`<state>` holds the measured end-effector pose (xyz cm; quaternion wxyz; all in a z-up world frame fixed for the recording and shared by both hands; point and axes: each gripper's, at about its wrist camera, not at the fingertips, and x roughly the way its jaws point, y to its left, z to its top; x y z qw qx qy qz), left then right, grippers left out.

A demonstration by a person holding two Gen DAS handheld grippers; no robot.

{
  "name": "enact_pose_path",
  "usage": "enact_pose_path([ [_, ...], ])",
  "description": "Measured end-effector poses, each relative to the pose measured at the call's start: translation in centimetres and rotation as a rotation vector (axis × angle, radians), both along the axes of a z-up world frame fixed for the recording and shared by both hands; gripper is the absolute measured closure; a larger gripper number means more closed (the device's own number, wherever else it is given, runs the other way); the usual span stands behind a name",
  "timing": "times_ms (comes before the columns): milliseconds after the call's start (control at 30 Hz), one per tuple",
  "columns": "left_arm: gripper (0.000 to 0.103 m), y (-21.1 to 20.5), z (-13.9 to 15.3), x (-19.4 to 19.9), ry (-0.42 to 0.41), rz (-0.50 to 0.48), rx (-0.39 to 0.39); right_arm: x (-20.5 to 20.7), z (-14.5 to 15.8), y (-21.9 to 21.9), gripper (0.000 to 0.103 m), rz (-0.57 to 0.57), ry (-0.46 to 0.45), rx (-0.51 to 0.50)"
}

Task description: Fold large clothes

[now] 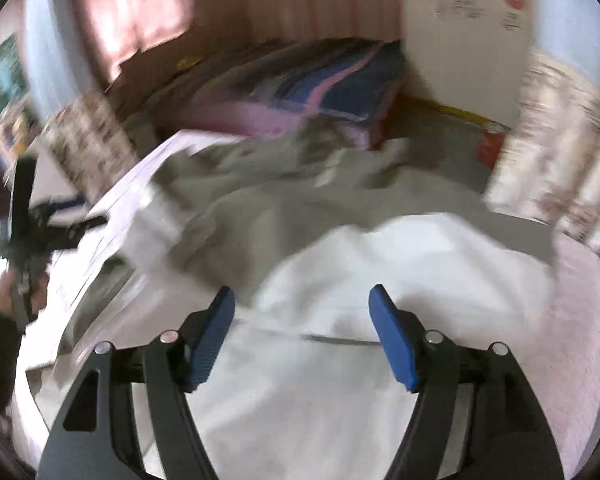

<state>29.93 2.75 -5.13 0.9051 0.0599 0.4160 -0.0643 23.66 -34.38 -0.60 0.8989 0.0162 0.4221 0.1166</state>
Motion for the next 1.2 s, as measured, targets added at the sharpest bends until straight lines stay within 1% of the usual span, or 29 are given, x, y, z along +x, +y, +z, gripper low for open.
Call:
enact_pose_path([
  [100,0.003,-2.4,-0.1,0.4,0.009,-0.042,-0.028,-0.4,0.5,-4.6,0.033,-0.121,-0.031,0.009],
  [200,0.003,-5.4,-0.6,1.2,0.031,-0.104,-0.048,-0.3,0.6,-8.1,0.033,-0.205,-0.049,0.001],
  [267,0.003,-7.8,-1.5,2.0,0.058,-0.143,-0.053,-0.1,-0.1,-9.9,0.033,-0.241,-0.042,0.021],
  [367,0.004,-10.8,-3.3,3.2,0.115,-0.182,-0.078,-0.1,-1.2,-11.3,0.033,-0.266,-0.038,0.022],
  [433,0.008,-12.1,-4.5,3.9,0.162,-0.202,-0.091,0.1,-1.8,-11.7,0.033,-0.276,-0.042,0.010],
  [467,0.020,-12.7,-5.1,4.3,0.191,-0.222,-0.107,0.0,-2.0,-12.0,0.033,-0.279,-0.043,0.012],
  [500,0.039,-13.4,-5.8,4.7,0.224,-0.249,-0.131,-0.1,-2.1,-12.3,0.033,-0.282,-0.044,0.018],
  [533,0.046,-14.0,-6.3,5.1,0.246,-0.267,-0.142,0.0,-2.3,-12.7,0.033,-0.290,-0.045,0.028],
  [567,0.051,-14.4,-6.5,5.4,0.242,-0.262,-0.128,-0.2,-2.4,-12.8,0.033,-0.295,-0.047,0.036],
  [600,0.063,-14.6,-6.4,5.5,0.234,-0.263,-0.128,-0.4,-2.4,-13.1,0.033,-0.298,-0.050,0.039],
  [633,0.066,-14.6,-6.1,5.8,0.233,-0.270,-0.146,-0.5,-2.3,-13.1,0.033,-0.299,-0.057,0.040],
  [667,0.071,-14.4,-5.5,5.8,0.224,-0.266,-0.165,-0.6,-2.2,-13.1,0.033,-0.300,-0.065,0.040],
  [733,0.073,-12.9,-2.6,5.5,0.155,-0.257,-0.228,-0.9,-1.8,-12.9,0.033,-0.303,-0.083,0.045],
  [767,0.073,-11.9,-0.9,5.2,0.112,-0.255,-0.246,-0.8,-1.7,-12.8,0.033,-0.302,-0.082,0.050],
  [833,0.073,-10.0,1.6,4.2,0.045,-0.244,-0.243,-0.3,-1.6,-12.4,0.033,-0.299,-0.071,0.048],
  [900,0.073,-7.9,3.1,3.4,0.002,-0.217,-0.221,0.3,-1.6,-11.5,0.034,-0.291,-0.069,0.029],
  [933,0.073,-6.8,3.4,3.0,-0.009,-0.199,-0.201,0.6,-1.6,-11.0,0.034,-0.281,-0.069,0.022],
  [967,0.073,-5.8,3.3,2.8,-0.014,-0.179,-0.177,1.1,-1.8,-10.1,0.035,-0.263,-0.065,0.011],
  [1000,0.073,-4.7,2.5,2.5,-0.009,-0.148,-0.124,1.5,-2.0,-9.3,0.037,-0.249,-0.057,-0.002],
  [1033,0.072,-4.0,1.6,2.6,0.005,-0.137,-0.101,2.0,-2.5,-8.6,0.044,-0.234,-0.043,-0.019],
  [1067,0.072,-3.3,0.4,2.8,0.036,-0.128,-0.090,2.6,-3.3,-7.6,0.053,-0.215,-0.017,-0.044],
  [1100,0.072,-2.5,-1.6,3.2,0.097,-0.121,-0.106,3.2,-4.2,-6.8,0.058,-0.202,0.008,-0.073],
  [1133,0.072,-2.1,-2.9,3.3,0.134,-0.117,-0.118,3.7,-5.2,-6.2,0.066,-0.192,0.031,-0.106],
  [1200,0.071,-1.9,-5.5,3.1,0.168,-0.115,-0.110,4.5,-7.4,-5.3,0.069,-0.181,0.076,-0.195],
])
